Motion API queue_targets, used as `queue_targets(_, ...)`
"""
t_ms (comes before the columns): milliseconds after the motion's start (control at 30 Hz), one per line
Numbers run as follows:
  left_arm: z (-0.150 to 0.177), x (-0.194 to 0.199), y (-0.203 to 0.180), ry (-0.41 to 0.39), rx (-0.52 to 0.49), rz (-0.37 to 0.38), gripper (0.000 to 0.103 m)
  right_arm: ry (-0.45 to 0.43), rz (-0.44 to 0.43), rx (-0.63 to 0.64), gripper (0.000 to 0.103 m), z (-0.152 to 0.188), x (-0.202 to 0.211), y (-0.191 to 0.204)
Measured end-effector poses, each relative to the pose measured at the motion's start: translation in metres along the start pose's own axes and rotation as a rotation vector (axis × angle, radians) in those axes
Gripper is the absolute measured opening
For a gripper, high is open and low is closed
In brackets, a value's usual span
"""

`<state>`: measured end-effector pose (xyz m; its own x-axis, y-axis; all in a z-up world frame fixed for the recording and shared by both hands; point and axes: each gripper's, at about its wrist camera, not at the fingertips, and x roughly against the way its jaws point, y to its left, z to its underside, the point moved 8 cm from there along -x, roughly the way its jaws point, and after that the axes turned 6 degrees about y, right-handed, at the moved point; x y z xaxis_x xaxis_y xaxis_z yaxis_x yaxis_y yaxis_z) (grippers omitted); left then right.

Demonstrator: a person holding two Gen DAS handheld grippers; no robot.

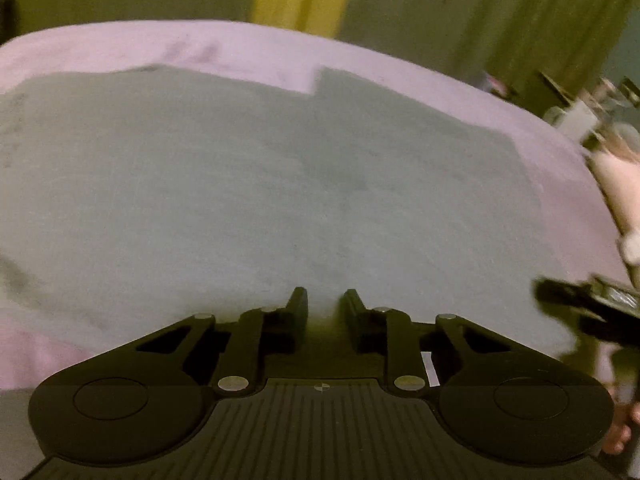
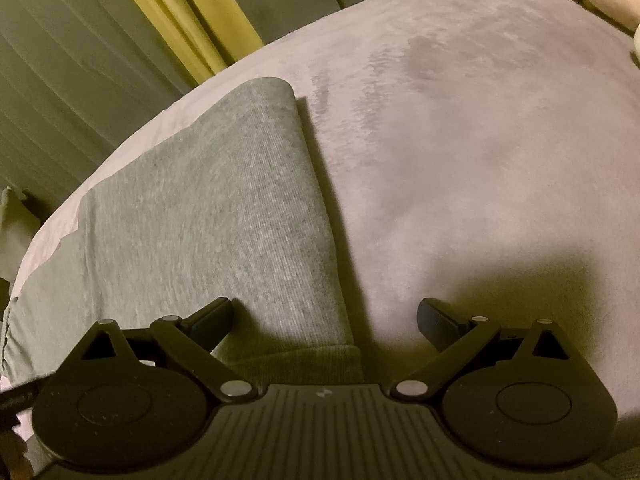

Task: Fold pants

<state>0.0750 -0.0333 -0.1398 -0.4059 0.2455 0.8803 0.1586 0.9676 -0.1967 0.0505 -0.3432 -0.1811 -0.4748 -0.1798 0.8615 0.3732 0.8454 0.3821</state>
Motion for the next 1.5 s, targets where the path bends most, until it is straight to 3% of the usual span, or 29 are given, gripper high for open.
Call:
queue_targets(100,-0.008,0.010,0.037,-0.065,0.092,-0.100,0.043,-0.001,-0.004,-0.004,0.099,0.000,0.000,-0.001)
queue_targets(200,-0.014,0.028,0.078,-0.161,0.259,-0.086,0.062,-0.002,-0.007,-0.010,0.099,0.000,0.001,-0.002)
queue_targets(333,-0.014,0.042,0.112,-0.226,0.345,-0.152,0.076,-0.008,0.001,-0.003,0.099,0.000,0.001,0.000)
queue_targets(500,-0.008,0.039,0.137,-0.212,0.444,-0.118,0.077,-0.065,0.049,0.046,0.099,-0.002,0.012,0.008)
queue_targets(667,-0.009,0.036,0.154,-0.227,0.528,-0.122,0.077,-0.285,0.147,0.297,0.096,-0.008,0.038,0.060)
queue_targets(733,-0.007,0.036,0.155,-0.222,0.539,-0.113,0.077,-0.326,0.189,0.414,0.091,-0.009,0.035,0.087)
queue_targets(767,-0.006,0.036,0.156,-0.218,0.541,-0.116,0.077,-0.327,0.212,0.457,0.085,-0.011,0.028,0.098)
queue_targets(833,-0.007,0.034,0.155,-0.216,0.532,-0.123,0.077,-0.304,0.249,0.504,0.063,-0.014,0.010,0.112)
queue_targets(867,-0.007,0.034,0.154,-0.216,0.524,-0.130,0.078,-0.278,0.263,0.507,0.046,-0.017,-0.002,0.117)
queue_targets(900,-0.007,0.034,0.152,-0.215,0.515,-0.134,0.079,-0.247,0.272,0.496,0.044,-0.018,-0.014,0.119)
queue_targets(967,-0.007,0.032,0.151,-0.212,0.500,-0.142,0.080,-0.173,0.283,0.461,0.045,-0.018,-0.040,0.125)
queue_targets(1033,-0.008,0.030,0.151,-0.211,0.493,-0.141,0.083,-0.171,0.302,0.471,0.046,-0.016,-0.054,0.140)
queue_targets(1133,-0.008,0.028,0.151,-0.210,0.495,-0.132,0.084,-0.116,0.176,0.570,0.047,0.000,-0.065,0.176)
queue_targets(1200,-0.008,0.027,0.153,-0.210,0.503,-0.122,0.085,-0.074,0.103,0.642,0.056,0.013,-0.069,0.195)
queue_targets(1267,-0.008,0.028,0.152,-0.212,0.508,-0.116,0.085,-0.081,0.059,0.670,0.058,0.021,-0.068,0.205)
queue_targets(1433,-0.007,0.032,0.157,-0.232,0.552,-0.063,0.086,-0.095,0.055,0.631,0.059,0.024,-0.054,0.178)
queue_targets(1500,-0.007,0.037,0.163,-0.250,0.582,-0.025,0.086,-0.110,0.089,0.627,0.065,0.023,-0.044,0.156)
